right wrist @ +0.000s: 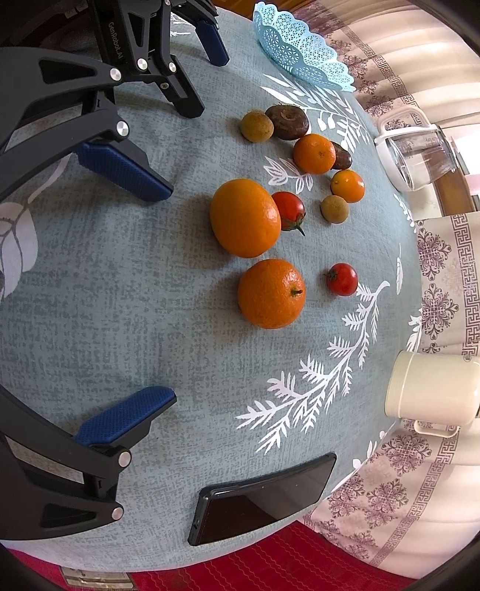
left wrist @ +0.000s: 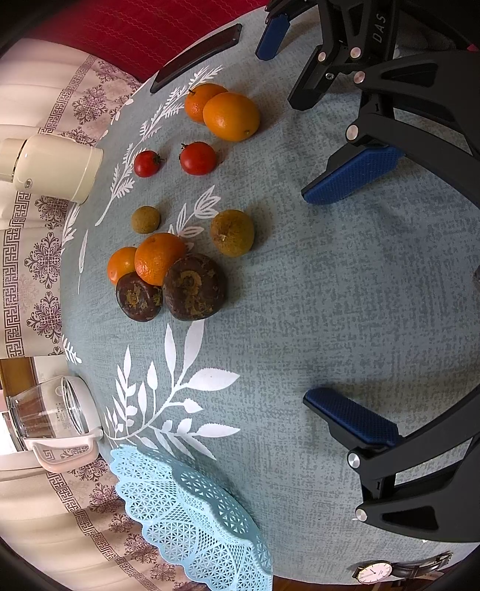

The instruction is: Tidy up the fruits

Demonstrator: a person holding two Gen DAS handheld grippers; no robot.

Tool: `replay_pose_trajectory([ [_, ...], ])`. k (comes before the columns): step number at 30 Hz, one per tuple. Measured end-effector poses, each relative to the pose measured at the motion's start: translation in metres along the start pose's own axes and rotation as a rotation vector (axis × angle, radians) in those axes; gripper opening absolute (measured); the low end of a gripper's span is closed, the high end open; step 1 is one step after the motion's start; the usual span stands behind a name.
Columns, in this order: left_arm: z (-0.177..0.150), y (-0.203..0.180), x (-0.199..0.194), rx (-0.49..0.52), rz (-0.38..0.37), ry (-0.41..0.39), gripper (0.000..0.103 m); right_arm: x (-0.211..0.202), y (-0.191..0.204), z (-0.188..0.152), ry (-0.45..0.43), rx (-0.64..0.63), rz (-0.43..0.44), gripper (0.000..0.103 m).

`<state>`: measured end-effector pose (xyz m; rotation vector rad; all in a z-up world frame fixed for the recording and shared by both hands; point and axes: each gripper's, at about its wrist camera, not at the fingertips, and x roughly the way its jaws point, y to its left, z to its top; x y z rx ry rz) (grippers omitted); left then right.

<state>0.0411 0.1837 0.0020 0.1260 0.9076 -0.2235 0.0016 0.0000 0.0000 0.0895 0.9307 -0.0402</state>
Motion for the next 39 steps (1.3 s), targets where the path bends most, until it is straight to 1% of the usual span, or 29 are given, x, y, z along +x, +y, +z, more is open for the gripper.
replay_pose_trajectory([
  [39, -0.0003, 0.0004, -0.0009, 0.001, 0.001, 0.0, 0.101, -0.0026, -0.002, 0.0019, -0.003, -0.004, -0.001, 0.098],
])
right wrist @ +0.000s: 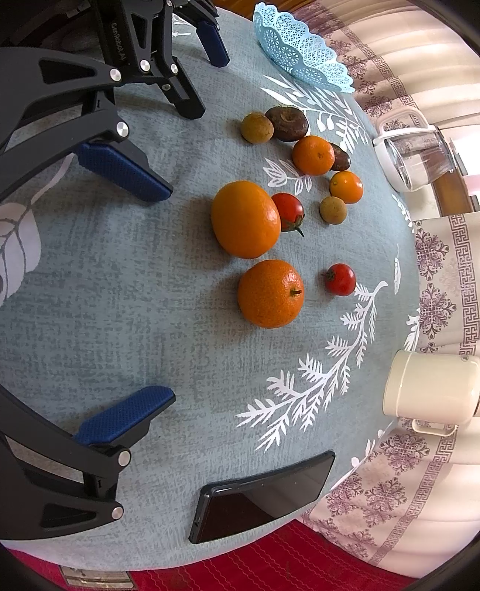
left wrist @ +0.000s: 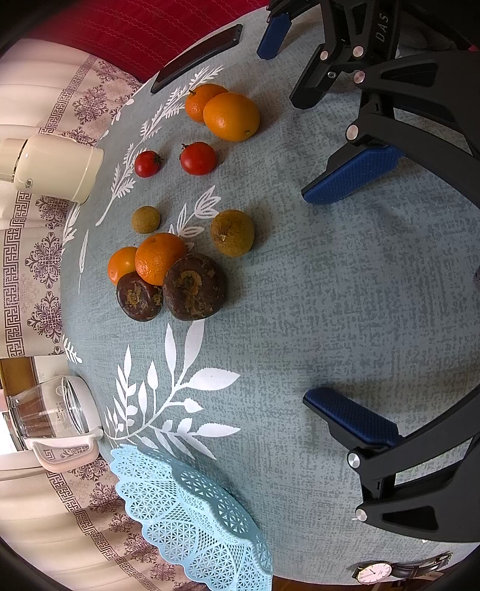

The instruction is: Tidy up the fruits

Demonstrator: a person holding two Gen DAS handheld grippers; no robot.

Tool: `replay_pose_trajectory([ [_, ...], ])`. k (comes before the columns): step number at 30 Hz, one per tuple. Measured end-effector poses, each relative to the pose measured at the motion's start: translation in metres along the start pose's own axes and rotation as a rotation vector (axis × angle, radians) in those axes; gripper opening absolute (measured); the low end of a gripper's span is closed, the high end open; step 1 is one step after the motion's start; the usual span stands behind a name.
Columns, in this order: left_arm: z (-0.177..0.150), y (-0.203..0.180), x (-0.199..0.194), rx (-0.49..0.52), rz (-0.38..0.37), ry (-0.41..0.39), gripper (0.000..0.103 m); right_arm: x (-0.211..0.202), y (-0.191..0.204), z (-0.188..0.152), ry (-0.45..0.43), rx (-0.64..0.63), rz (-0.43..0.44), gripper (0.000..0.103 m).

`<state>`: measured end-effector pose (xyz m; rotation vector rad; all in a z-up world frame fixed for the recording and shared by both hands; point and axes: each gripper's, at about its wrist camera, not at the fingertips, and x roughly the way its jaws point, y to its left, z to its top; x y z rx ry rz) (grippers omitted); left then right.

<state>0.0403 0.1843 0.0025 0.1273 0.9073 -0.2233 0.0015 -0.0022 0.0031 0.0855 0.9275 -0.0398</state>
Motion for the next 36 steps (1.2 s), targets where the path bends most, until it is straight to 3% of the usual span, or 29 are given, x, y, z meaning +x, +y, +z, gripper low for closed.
replay_pose_trajectory([
  [15, 0.001, 0.006, -0.005, -0.028, -0.044, -0.012, 0.101, 0.001, -0.002, -0.001, 0.003, 0.002, 0.003, 0.098],
  [25, 0.009, 0.026, -0.017, -0.084, -0.018, -0.049, 0.101, -0.005, -0.01, 0.002, -0.008, 0.065, 0.082, 0.098],
  [29, 0.017, 0.034, -0.022, -0.095, -0.002, -0.073, 0.101, -0.014, -0.011, 0.008, -0.055, 0.089, 0.119, 0.098],
  [36, 0.036, 0.036, -0.022, -0.097, 0.018, -0.107, 0.101, -0.037, -0.019, 0.025, -0.193, 0.115, 0.102, 0.098],
])
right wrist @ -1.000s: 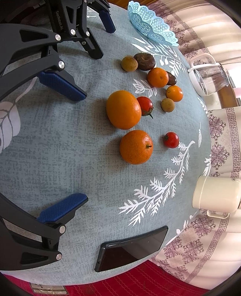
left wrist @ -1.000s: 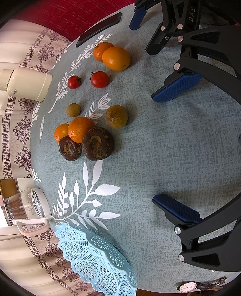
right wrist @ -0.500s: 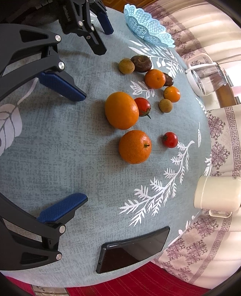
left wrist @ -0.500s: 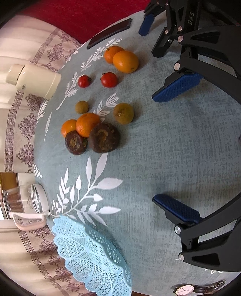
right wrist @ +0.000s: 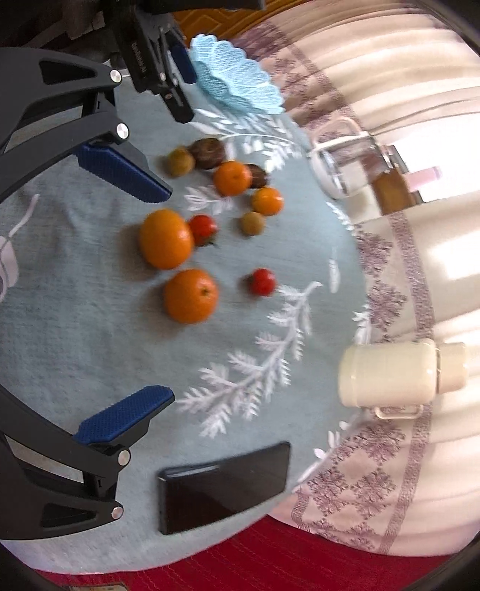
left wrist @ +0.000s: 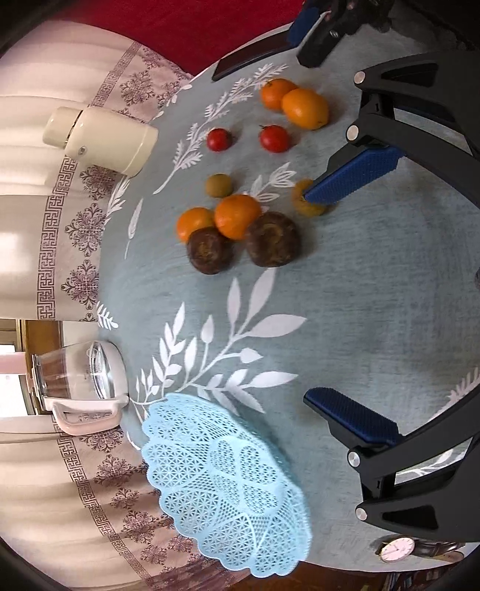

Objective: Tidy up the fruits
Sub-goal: 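Grasp the dark brown fruit with the left tool while the right tool grasps the large orange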

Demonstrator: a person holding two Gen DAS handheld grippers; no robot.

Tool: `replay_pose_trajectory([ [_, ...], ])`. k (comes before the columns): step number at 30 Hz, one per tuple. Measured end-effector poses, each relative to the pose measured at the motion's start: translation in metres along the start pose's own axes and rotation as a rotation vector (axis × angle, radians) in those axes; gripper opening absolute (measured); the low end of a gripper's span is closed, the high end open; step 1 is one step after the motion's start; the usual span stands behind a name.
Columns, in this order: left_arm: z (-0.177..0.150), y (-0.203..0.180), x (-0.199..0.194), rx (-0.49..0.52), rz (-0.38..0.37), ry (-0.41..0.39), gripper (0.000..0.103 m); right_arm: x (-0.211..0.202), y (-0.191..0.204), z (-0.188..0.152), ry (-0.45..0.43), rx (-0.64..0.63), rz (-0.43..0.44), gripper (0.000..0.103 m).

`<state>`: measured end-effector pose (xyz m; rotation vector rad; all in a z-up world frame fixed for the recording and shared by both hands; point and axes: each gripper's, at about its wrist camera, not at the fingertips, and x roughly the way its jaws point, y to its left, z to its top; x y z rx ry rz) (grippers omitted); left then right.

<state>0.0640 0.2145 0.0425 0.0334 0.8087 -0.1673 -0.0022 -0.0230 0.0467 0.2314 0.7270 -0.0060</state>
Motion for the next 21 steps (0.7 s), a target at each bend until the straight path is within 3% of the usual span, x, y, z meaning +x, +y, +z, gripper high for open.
replay_pose_trajectory([
  [16, 0.016, -0.022, 0.04, 0.041, -0.028, 0.034, 0.1, 0.023, -0.026, 0.007, 0.029, 0.082, -0.012, 0.098],
  [21, 0.019, -0.025, 0.049, 0.037, -0.058, 0.051, 0.085, 0.029, -0.027, 0.005, 0.042, 0.096, 0.014, 0.098],
])
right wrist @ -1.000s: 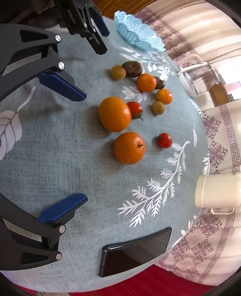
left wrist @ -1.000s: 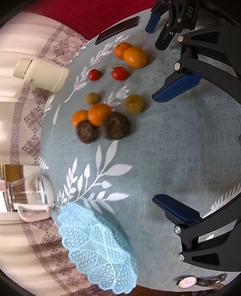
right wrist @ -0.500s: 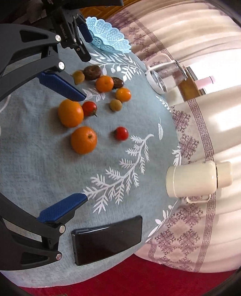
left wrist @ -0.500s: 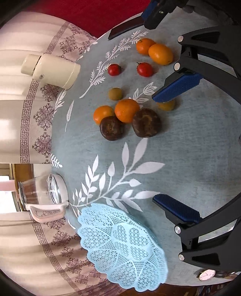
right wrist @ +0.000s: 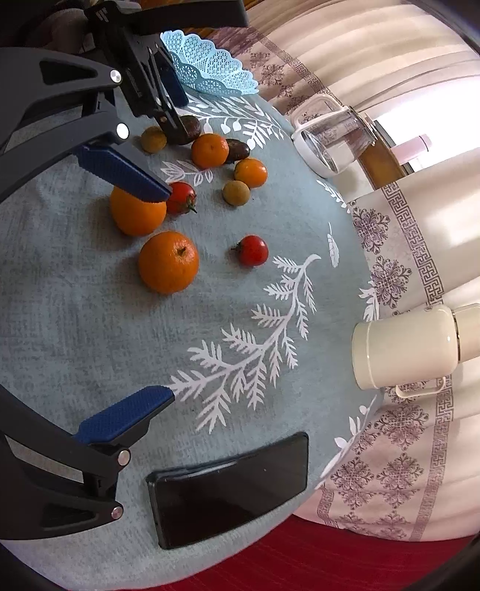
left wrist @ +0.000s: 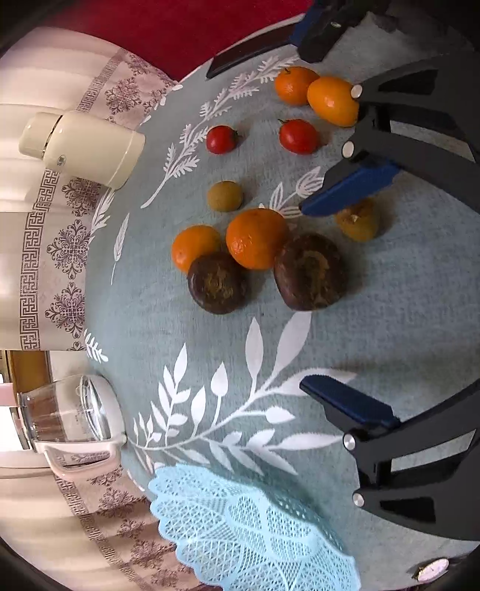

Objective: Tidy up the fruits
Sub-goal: 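Grasp the dark brown fruit with the left tool while the right tool grasps the large orange, then carry the dark brown fruit into the blue basket and open the left tool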

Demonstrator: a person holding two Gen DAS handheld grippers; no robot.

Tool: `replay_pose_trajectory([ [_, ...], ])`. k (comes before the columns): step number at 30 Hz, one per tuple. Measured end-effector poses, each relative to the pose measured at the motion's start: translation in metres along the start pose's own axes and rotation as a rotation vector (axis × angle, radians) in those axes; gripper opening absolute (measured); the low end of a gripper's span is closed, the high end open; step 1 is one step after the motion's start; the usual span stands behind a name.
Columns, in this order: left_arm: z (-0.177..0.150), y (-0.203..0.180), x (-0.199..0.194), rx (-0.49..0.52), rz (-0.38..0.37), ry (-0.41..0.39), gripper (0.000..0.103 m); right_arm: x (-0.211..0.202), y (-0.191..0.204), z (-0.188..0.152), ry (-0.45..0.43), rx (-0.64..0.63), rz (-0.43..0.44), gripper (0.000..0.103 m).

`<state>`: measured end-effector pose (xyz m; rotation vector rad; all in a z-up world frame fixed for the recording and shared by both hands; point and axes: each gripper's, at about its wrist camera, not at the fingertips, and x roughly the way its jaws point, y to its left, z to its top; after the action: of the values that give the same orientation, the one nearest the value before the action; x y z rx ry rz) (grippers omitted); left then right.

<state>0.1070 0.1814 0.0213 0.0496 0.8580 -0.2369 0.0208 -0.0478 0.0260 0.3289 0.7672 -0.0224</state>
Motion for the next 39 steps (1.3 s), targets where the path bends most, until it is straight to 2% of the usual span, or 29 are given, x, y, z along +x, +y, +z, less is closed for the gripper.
replay_pose_trajectory([
  [1, 0.001, 0.0, 0.001, -0.003, -0.003, 0.001, 0.083, 0.001, 0.001, -0.001, 0.002, -0.002, 0.007, 0.098],
  [9, 0.001, -0.002, 0.001, -0.011, -0.066, -0.01, 0.046, -0.002, 0.015, -0.008, 0.014, -0.016, 0.076, 0.098],
  [10, 0.0, -0.002, 0.0, -0.011, -0.082, -0.012, 0.044, -0.002, 0.019, -0.01, 0.02, -0.025, 0.087, 0.098],
  [14, -0.004, -0.002, -0.005, -0.008, -0.087, -0.021, 0.045, 0.001, 0.038, -0.016, 0.05, -0.074, 0.116, 0.097],
  [19, -0.007, 0.005, -0.015, -0.03, -0.082, -0.04, 0.044, 0.01, 0.055, -0.021, 0.086, -0.115, 0.108, 0.083],
  [23, -0.007, 0.012, -0.024, -0.037, -0.063, -0.061, 0.044, 0.015, 0.06, -0.02, 0.092, -0.124, 0.083, 0.081],
  [27, -0.007, 0.016, -0.03, -0.048, -0.064, -0.072, 0.044, 0.023, 0.064, -0.018, 0.116, -0.127, 0.078, 0.061],
  [32, -0.007, 0.02, -0.039, -0.049, -0.053, -0.094, 0.044, 0.028, 0.065, -0.018, 0.113, -0.137, 0.042, 0.052],
  [34, -0.007, 0.024, -0.043, -0.06, -0.052, -0.103, 0.044, 0.03, 0.065, -0.017, 0.11, -0.138, 0.021, 0.045],
  [39, -0.007, 0.032, -0.049, -0.076, -0.046, -0.119, 0.045, 0.029, 0.067, -0.017, 0.1, -0.149, 0.007, 0.045],
])
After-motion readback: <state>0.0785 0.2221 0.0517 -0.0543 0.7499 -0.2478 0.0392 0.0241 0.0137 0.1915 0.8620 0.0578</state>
